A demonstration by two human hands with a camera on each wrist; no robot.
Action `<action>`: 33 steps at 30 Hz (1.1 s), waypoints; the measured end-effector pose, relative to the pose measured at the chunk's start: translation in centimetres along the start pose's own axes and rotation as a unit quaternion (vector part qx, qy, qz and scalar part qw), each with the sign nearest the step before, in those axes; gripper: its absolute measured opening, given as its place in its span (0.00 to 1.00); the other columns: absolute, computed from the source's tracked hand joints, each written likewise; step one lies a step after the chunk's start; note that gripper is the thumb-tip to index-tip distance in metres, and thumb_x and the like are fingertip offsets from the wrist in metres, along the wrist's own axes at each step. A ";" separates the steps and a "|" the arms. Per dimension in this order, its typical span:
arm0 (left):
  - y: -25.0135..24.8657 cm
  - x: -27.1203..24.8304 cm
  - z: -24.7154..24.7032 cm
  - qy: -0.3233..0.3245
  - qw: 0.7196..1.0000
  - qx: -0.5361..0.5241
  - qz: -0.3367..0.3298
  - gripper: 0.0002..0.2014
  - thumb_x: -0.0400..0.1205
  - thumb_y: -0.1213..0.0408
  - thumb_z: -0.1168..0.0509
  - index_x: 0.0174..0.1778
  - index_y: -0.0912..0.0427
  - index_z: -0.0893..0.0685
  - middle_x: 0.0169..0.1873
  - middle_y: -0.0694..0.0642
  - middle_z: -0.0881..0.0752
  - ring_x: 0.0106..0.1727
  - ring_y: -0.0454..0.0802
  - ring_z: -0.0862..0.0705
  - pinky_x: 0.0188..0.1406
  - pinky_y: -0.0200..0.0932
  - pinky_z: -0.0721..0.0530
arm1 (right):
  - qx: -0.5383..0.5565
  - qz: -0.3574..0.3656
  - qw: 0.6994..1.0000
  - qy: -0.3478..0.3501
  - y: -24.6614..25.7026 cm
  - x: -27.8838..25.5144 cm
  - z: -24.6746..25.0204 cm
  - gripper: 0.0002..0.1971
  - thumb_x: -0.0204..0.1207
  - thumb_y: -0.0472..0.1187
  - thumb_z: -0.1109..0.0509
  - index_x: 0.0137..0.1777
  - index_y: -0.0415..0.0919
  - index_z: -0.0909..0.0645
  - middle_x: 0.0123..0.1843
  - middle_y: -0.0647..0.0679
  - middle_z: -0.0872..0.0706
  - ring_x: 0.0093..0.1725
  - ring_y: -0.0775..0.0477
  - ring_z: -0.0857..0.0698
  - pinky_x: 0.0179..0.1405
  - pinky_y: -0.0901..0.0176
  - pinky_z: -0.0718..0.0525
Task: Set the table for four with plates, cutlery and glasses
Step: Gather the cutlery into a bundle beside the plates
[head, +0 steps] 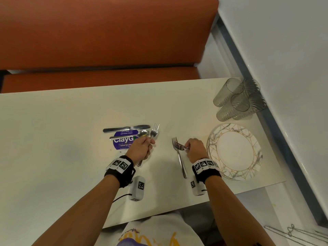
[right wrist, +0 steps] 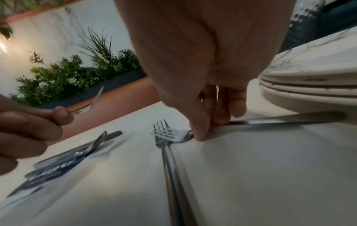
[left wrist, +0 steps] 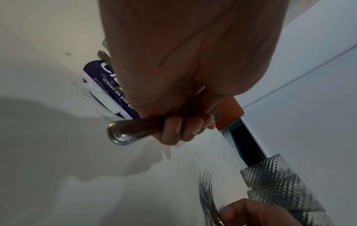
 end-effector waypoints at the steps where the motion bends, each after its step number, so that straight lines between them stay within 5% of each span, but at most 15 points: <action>1: -0.1 0.1 0.0 0.000 1.000 0.000 -0.005 0.15 0.94 0.64 0.48 0.52 0.63 0.17 0.32 0.54 0.23 0.24 0.44 0.27 0.21 0.37 0.28 | 0.016 -0.005 1.000 -0.002 0.1 0.1 0.2 0.11 0.74 0.25 0.30 0.51 0.40 0.17 0.54 0.42 0.16 0.57 0.40 0.18 0.53 0.52 0.18; 7: -0.9 -0.1 0.1 -0.005 0.999 -0.009 -0.033 0.14 0.95 0.66 0.48 0.55 0.66 0.19 0.33 0.59 0.15 0.32 0.57 0.12 0.31 0.49 0.12 | 0.116 0.009 0.992 -0.045 2.1 -0.3 3.7 0.06 0.78 0.32 0.28 0.53 0.36 0.14 0.46 0.43 0.11 0.47 0.43 0.14 0.48 0.56 0.17; 10: -1.1 0.0 -0.5 0.009 0.998 -0.043 -0.040 0.14 0.95 0.67 0.49 0.57 0.70 0.20 0.39 0.67 0.10 0.45 0.68 0.06 0.47 0.62 0.07 | 0.181 0.019 0.981 -0.066 4.8 -0.9 6.0 0.05 0.80 0.37 0.27 0.43 0.43 0.18 0.37 0.53 0.15 0.37 0.54 0.18 0.38 0.73 0.24; 12: -1.3 -0.1 -0.9 0.013 0.997 -0.054 -0.045 0.14 0.95 0.68 0.49 0.57 0.71 0.20 0.41 0.68 0.08 0.49 0.68 0.06 0.52 0.63 0.08 | 0.250 0.021 0.966 -0.064 6.8 -1.1 6.8 0.04 0.78 0.39 0.26 0.44 0.40 0.17 0.36 0.50 0.11 0.37 0.50 0.13 0.44 0.67 0.16; 14: -1.5 -0.6 -1.2 0.017 0.997 -0.043 -0.054 0.14 0.95 0.68 0.49 0.57 0.70 0.20 0.43 0.68 0.08 0.49 0.66 0.06 0.48 0.56 0.07 | 0.342 0.011 0.938 -0.045 8.6 -1.7 6.9 0.03 0.77 0.36 0.26 0.49 0.40 0.16 0.36 0.44 0.09 0.32 0.46 0.11 0.40 0.52 0.11; 18: -1.6 -1.9 -1.6 0.041 0.997 0.008 -0.065 0.13 0.95 0.65 0.48 0.58 0.67 0.21 0.45 0.69 0.08 0.38 0.64 0.07 0.32 0.50 0.11 | 0.461 -0.010 0.887 -0.024 11.0 -3.2 5.8 0.05 0.78 0.31 0.28 0.51 0.37 0.19 0.36 0.41 0.10 0.31 0.44 0.13 0.35 0.50 0.11; 20: -1.3 -2.6 -1.3 0.035 0.996 0.036 -0.074 0.13 0.94 0.64 0.48 0.56 0.65 0.20 0.40 0.66 0.10 0.29 0.57 0.14 0.25 0.44 0.19 | 0.463 -0.017 0.886 -0.027 11.7 -3.8 5.2 0.05 0.78 0.32 0.28 0.48 0.38 0.22 0.35 0.41 0.10 0.32 0.43 0.12 0.37 0.47 0.09; 25: -0.3 -3.8 -0.2 0.032 0.998 0.010 -0.045 0.13 0.94 0.65 0.48 0.49 0.62 0.20 0.30 0.58 0.20 0.23 0.48 0.28 0.23 0.41 0.30 | 0.442 -0.021 0.893 -0.079 11.9 -4.7 4.8 0.08 0.82 0.41 0.30 0.50 0.37 0.15 0.38 0.41 0.09 0.30 0.49 0.12 0.36 0.49 0.09; 33: -0.1 -5.2 0.8 0.051 0.998 -0.025 -0.031 0.16 0.93 0.68 0.49 0.56 0.70 0.16 0.32 0.64 0.13 0.25 0.59 0.17 0.24 0.46 0.20 | 0.421 0.023 0.899 -0.123 13.3 -6.2 4.4 0.09 0.75 0.30 0.23 0.51 0.40 0.17 0.43 0.42 0.13 0.28 0.46 0.11 0.30 0.54 0.10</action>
Point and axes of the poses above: each hand's wrist, its own x-axis towards the middle knuckle, its own z-axis out of the back of the hand, y = z × x, the point moved 4 cm from there along x, towards the middle knuckle
